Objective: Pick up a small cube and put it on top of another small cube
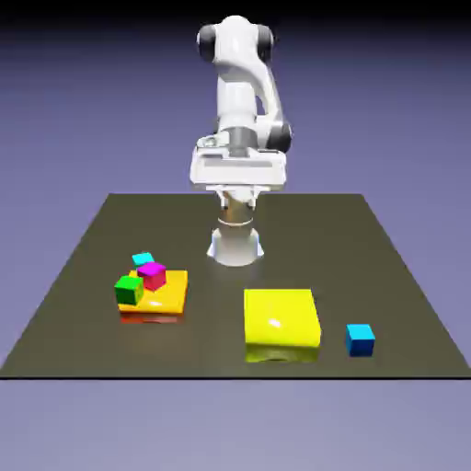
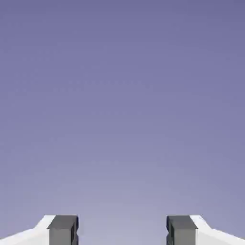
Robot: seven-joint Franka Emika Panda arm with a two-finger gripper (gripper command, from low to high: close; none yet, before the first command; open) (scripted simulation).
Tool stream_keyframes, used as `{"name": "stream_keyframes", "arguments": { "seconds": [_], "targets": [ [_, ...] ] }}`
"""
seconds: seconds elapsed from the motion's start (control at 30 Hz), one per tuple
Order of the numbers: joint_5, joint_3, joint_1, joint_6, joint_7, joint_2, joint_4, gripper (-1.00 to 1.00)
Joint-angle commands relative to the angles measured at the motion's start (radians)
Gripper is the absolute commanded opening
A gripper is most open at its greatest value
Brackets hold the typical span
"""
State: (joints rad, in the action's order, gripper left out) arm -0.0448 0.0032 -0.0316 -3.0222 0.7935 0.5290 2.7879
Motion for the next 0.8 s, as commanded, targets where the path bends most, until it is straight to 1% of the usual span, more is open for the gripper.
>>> {"name": "stream_keyframes", "arguments": {
  "seconds": [0.0,0.77],
  "targets": [
    [-0.037,0.003,-0.016,0.012,0.044,-0.034,-0.018,0.0],
    [-0.891,0.064,-0.391,0.295,1.044,-0.816,-0.44,0.0]
  ]
}}
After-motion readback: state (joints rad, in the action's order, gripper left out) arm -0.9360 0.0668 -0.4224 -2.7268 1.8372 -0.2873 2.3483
